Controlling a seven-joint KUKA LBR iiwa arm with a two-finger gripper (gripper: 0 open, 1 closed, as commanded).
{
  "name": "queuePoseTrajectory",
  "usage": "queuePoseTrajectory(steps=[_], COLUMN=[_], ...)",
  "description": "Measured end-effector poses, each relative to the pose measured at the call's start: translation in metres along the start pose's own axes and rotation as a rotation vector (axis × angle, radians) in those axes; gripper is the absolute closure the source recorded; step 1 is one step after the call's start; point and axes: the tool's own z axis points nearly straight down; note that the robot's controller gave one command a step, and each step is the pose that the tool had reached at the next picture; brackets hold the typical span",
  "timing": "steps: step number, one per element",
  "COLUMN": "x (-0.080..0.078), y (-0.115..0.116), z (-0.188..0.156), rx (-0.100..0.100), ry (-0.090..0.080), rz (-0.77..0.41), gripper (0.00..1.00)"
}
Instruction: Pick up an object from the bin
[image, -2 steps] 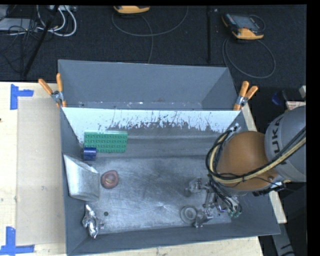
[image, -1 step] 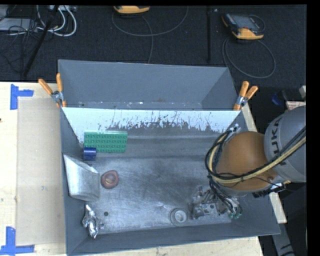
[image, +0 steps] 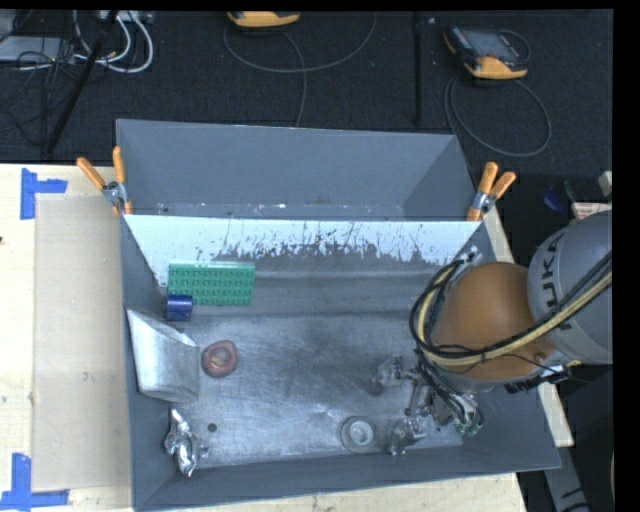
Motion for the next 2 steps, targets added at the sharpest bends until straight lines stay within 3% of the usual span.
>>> queuePoseTrajectory(steps=[1,2], x=[-0.004,-0.008], y=[0.07,0.037], z=[-0.002,0.0], rx=[0.0,-0.002], ry=[-0.006,0.002], rz=[-0.17,-0.04], gripper=[0.0,0.0])
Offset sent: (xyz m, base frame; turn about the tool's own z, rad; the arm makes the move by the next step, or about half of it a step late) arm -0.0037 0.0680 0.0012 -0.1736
